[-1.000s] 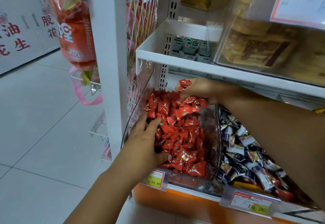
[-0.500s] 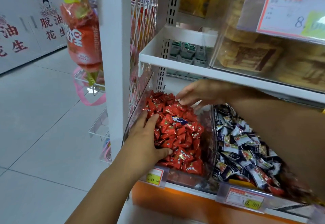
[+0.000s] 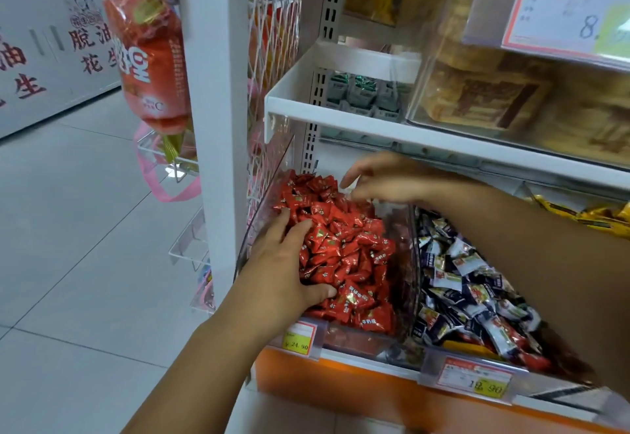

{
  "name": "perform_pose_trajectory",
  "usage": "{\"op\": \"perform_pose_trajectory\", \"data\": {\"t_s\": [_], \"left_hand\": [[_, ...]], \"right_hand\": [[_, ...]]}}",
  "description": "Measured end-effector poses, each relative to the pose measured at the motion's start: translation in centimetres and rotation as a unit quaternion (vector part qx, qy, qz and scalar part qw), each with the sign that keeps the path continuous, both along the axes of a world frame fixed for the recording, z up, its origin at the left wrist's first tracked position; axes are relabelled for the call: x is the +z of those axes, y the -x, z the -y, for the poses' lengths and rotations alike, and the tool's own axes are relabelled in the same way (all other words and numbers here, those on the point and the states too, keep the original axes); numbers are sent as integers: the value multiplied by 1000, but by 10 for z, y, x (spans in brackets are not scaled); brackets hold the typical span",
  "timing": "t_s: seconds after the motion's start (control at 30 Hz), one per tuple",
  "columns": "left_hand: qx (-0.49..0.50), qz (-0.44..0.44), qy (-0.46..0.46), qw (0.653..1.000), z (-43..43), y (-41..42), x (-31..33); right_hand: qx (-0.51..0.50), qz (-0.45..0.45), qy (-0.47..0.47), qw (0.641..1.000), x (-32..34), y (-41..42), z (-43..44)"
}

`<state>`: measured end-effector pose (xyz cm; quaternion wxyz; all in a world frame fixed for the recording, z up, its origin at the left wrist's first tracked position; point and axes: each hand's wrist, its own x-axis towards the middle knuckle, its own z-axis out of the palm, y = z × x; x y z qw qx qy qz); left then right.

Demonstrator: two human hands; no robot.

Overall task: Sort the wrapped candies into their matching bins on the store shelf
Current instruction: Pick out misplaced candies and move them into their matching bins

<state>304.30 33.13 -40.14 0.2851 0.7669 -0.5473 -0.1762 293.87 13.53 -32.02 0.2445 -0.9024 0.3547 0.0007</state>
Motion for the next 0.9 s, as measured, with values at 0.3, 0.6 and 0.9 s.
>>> {"op": "perform_pose_trajectory", "data": {"t_s": [0.3, 0.6, 0.9], "left_hand": [[-40, 42, -4, 998, 11, 12, 1], [-18, 96, -48, 994, 3, 4, -5], [-10, 64, -28, 997, 2, 1, -10]], "right_hand": [[-152, -2, 5, 988, 4, 82, 39], [21, -217, -49, 975, 1, -20, 11], [40, -199, -141, 969, -58, -51, 18]]}}
